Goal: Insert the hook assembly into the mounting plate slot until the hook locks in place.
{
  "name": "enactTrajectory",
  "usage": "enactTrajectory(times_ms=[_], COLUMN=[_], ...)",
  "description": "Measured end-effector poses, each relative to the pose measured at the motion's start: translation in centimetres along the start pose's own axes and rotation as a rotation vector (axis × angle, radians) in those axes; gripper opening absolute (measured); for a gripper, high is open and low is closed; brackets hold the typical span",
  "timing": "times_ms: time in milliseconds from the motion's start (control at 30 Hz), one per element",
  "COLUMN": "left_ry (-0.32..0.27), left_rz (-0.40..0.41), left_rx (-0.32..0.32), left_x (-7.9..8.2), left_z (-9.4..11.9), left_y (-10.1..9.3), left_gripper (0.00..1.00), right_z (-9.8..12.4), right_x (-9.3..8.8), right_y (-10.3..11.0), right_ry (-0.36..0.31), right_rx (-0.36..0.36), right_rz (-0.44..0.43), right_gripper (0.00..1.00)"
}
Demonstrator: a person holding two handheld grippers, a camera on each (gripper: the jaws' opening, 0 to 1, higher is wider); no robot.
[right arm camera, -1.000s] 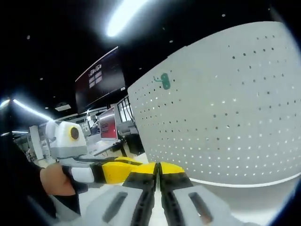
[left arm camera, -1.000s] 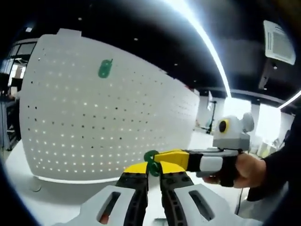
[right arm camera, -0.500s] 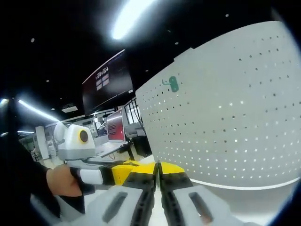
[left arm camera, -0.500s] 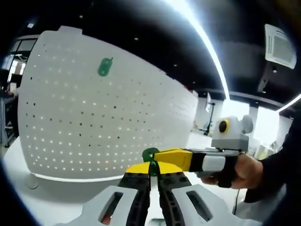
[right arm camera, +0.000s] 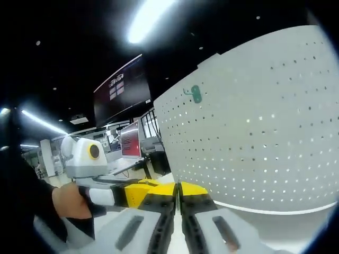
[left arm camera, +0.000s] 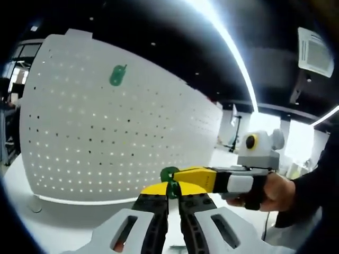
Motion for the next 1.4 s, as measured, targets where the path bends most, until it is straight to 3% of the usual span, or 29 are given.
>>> enactTrajectory(times_ms=[700, 1200, 1400], left_ry=[0.002, -0.020, -0.014], left_rz=[-0.031, -0.032, -0.045], left_rx=[0.009, 0.035, 0.035], left_x=[-0.13, 0.29, 0.20], left_z=[0.04, 0.38, 0.29], left_y=[0.03, 0.62, 0.54], left_gripper=[0.03, 0.03, 0.03], right_z=[0.11, 0.62, 0.36], right_x=[0.06, 0.42, 0.26], right_y=[0.19, -0.64, -0.24], right_ry=[0.007, 0.010, 0.013], right_rx=[0.019, -0.025, 0.002], right_rz=[0.028, 0.036, 0.010], right_gripper=[0.00, 0.07, 0.09])
Point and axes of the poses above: the point that each gripper's makers call its tool centre point, and the gripper's own axes: z roughly backward along the fingers, y roughly to its left, x roughly out of its top, the point moved 5 cm from there along z, roughly backward along the fingers, and after that the axes turned 13 degrees about z, right-handed, at the moved point
